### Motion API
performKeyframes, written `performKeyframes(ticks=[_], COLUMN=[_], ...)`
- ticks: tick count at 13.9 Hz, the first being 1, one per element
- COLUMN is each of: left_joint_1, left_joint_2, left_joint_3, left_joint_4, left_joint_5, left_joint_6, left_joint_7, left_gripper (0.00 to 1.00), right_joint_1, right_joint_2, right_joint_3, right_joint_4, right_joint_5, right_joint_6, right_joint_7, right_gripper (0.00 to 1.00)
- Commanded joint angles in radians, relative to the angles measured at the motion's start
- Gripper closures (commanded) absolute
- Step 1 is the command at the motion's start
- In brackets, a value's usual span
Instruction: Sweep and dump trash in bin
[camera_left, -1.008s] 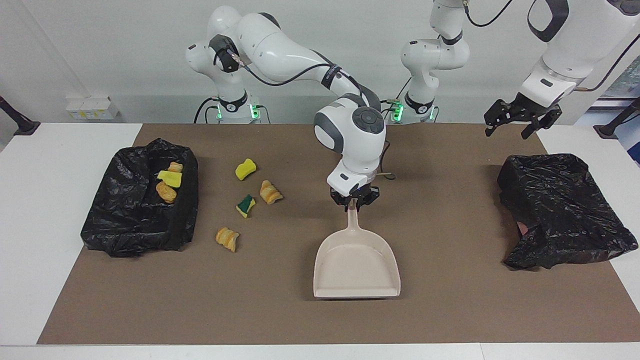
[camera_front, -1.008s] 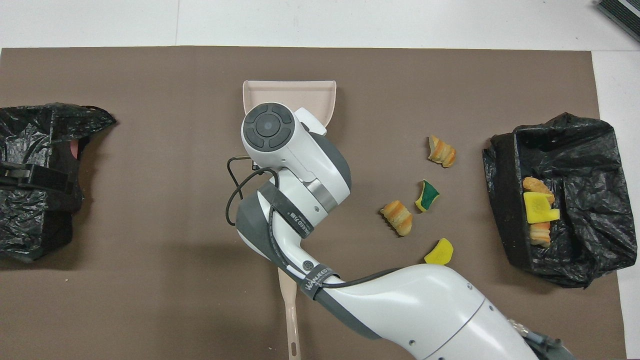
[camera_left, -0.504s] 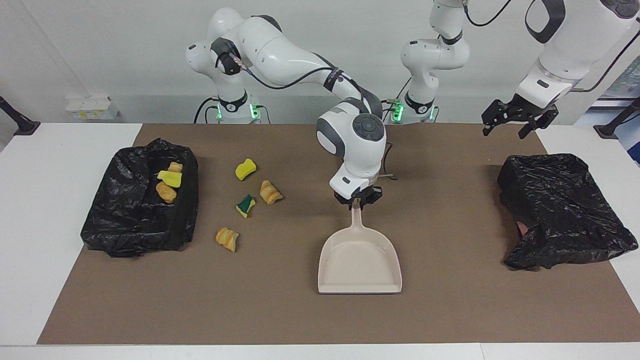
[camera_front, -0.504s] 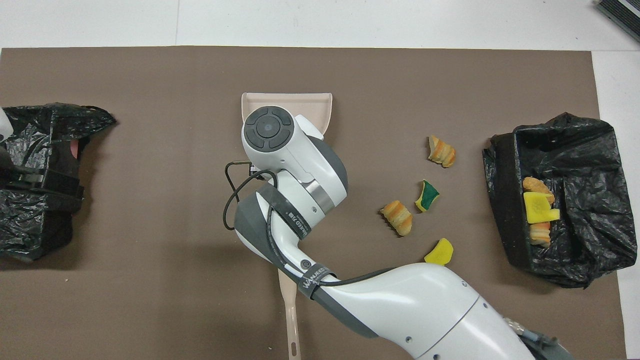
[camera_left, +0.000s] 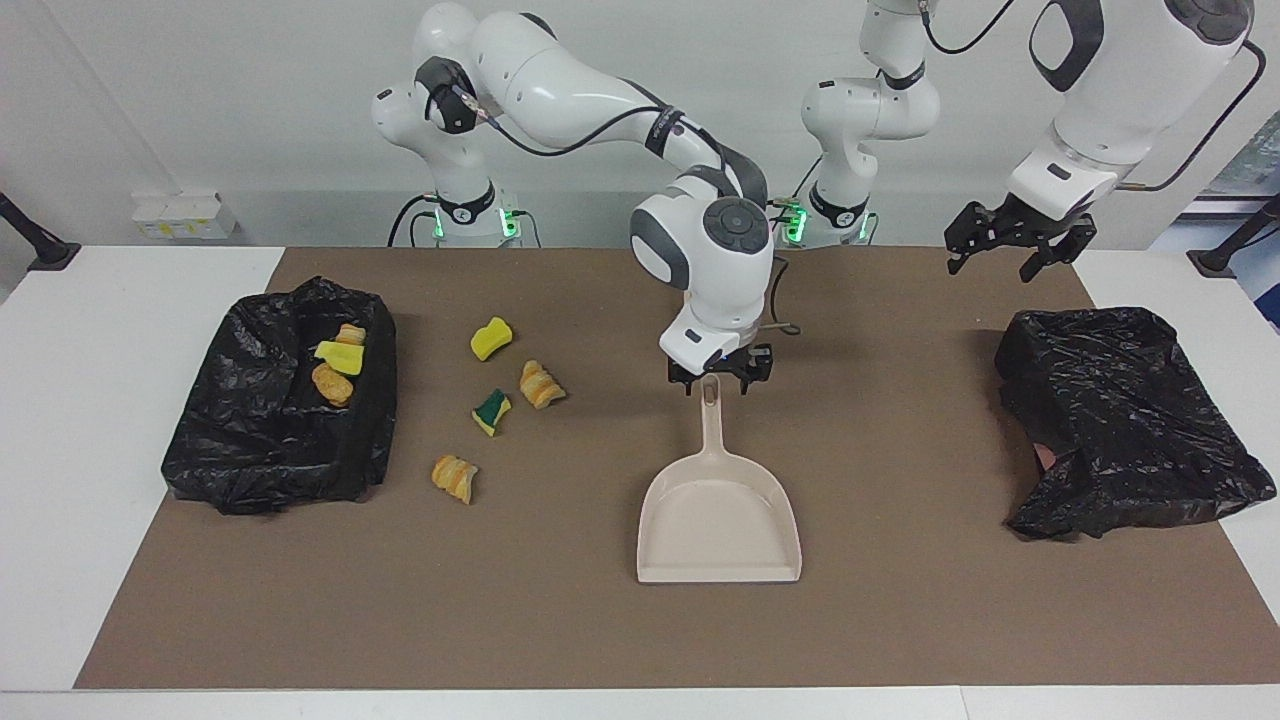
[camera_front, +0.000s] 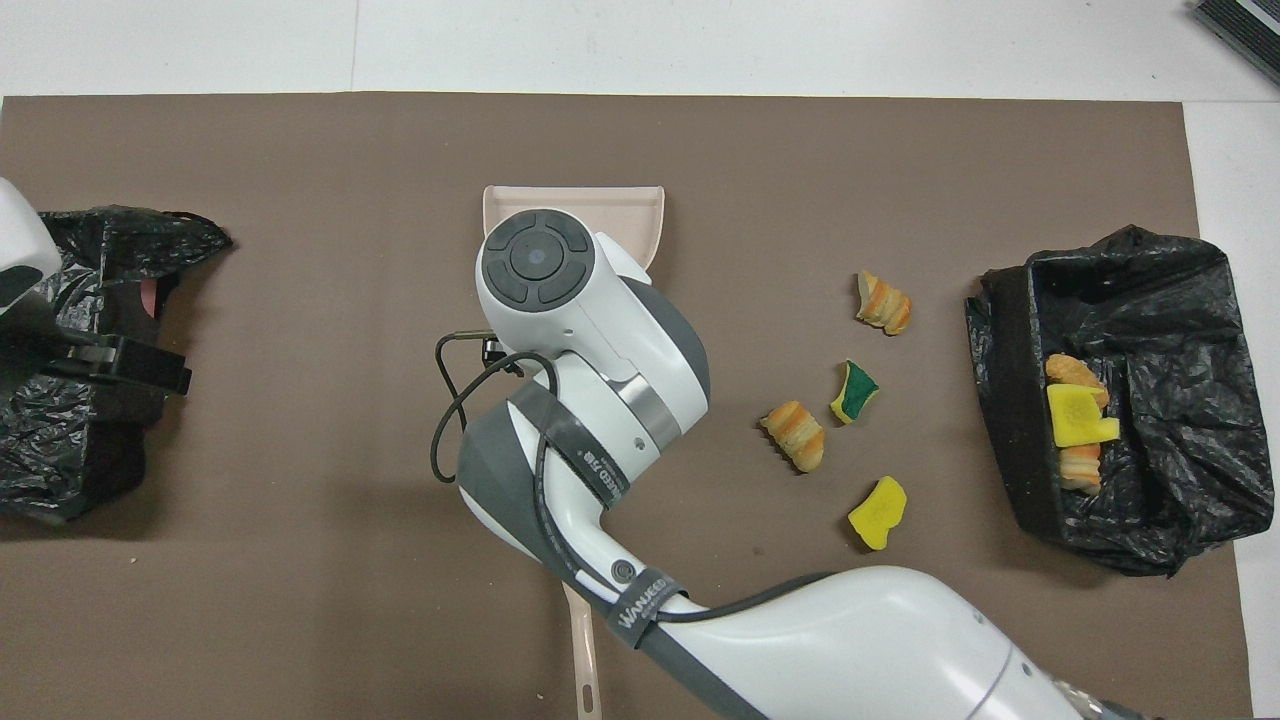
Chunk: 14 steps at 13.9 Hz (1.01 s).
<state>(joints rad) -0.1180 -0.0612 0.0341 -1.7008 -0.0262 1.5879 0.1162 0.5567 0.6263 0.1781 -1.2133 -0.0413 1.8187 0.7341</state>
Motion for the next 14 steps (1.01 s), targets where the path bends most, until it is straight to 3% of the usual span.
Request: performKeyframes(ticks=[1,3,6,8,14], left_joint_1=[-0.061,-0.106,-0.172,-0.235,-0.382], left_joint_2=[0.026,0.059,0.11,0.155,0.306], left_joint_3=[0.01,0.01,0.01,0.01,0.012], left_joint_4=[-0.02,-0.02,-0.019,-0.019,-0.013], left_joint_5=[0.003,-0.012,-0.021,-0.021,-0.02], left_joint_6=[0.084,0.157,0.253,0.322,0.51], left_joint_7=[-0.045,-0.113,-0.168,-0.234,-0.45], left_gripper=[0.0,0.0,0.0,0.0,0.0], right_joint_1=[-0.008,0.0,0.052,0.092,0.209], right_joint_2=[-0.228,-0.346,-0.453,-0.519,-0.527], right_joint_3=[0.024,0.041,0.058,0.058,0.058], right_joint_4=[-0.301,-0.449,-0.622,-0.751,-0.948], right_joint_5=[0.066,0.087,0.145,0.193,0.195], right_joint_6=[0.016,0.017,0.045,0.149,0.321], right_joint_7=[-0.012,-0.013,-0.013,-0.016,0.042], right_gripper=[0.0,0.0,0.0,0.0,0.0])
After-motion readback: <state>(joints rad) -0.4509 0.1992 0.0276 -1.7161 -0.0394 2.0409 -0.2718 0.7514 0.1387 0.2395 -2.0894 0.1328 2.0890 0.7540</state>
